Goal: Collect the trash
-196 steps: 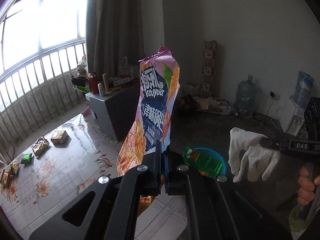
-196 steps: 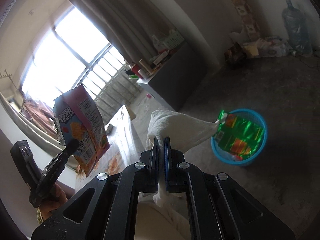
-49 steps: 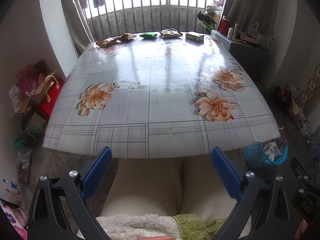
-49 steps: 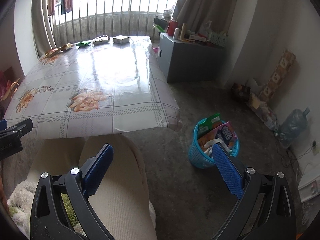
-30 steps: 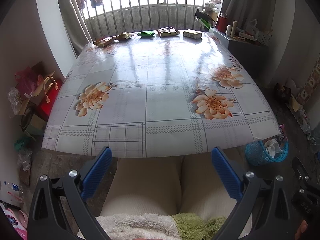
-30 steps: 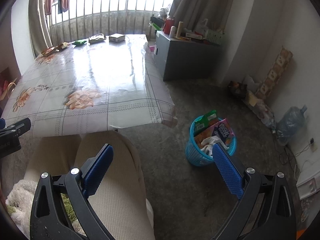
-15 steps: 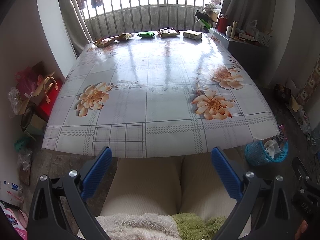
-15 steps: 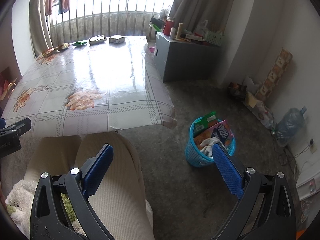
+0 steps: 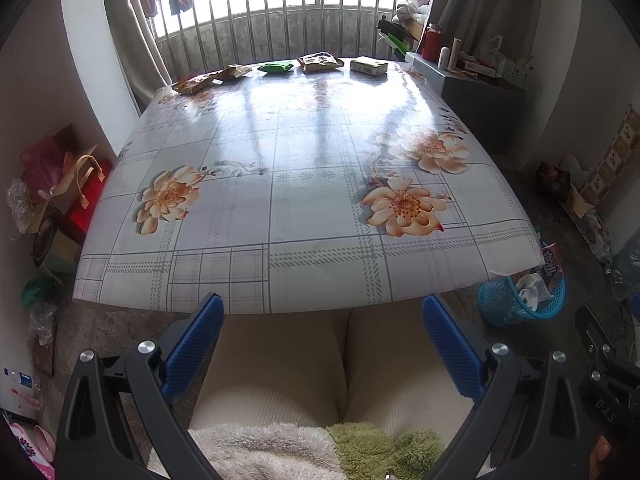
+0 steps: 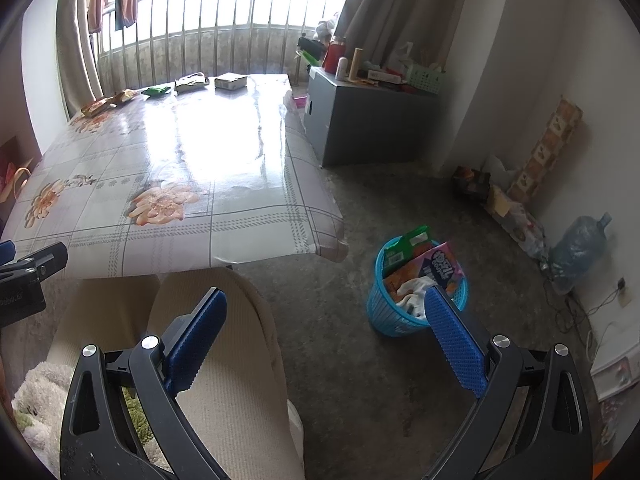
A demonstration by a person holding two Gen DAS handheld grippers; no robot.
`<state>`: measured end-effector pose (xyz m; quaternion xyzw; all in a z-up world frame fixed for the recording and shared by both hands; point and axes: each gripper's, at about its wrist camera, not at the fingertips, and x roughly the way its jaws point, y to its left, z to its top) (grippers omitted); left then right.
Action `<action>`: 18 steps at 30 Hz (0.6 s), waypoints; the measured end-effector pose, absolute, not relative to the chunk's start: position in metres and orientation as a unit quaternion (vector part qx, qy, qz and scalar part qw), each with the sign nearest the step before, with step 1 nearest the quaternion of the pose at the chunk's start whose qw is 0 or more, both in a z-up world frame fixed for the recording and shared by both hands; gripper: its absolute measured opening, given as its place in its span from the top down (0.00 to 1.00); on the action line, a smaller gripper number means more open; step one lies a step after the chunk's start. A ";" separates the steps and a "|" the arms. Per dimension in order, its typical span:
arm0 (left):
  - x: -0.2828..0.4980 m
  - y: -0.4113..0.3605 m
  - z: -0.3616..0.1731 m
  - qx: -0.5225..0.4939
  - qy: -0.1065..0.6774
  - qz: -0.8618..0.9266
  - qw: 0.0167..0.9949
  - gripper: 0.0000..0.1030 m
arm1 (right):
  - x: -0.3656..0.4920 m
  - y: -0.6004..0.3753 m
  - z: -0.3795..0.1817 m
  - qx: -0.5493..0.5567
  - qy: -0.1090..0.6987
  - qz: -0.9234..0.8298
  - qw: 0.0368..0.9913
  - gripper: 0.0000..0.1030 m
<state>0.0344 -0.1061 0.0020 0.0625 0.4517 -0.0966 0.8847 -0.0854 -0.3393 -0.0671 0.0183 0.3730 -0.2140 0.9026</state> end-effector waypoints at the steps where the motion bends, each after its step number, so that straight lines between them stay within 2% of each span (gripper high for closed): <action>1: 0.033 -0.108 0.003 0.064 0.450 -0.100 0.885 0.05 | -0.085 -0.340 -0.067 0.018 0.374 -0.215 0.902 0.08; 18: 0.033 -0.112 0.003 0.066 0.450 -0.108 0.884 0.05 | -0.086 -0.340 -0.067 0.019 0.372 -0.221 0.902 0.08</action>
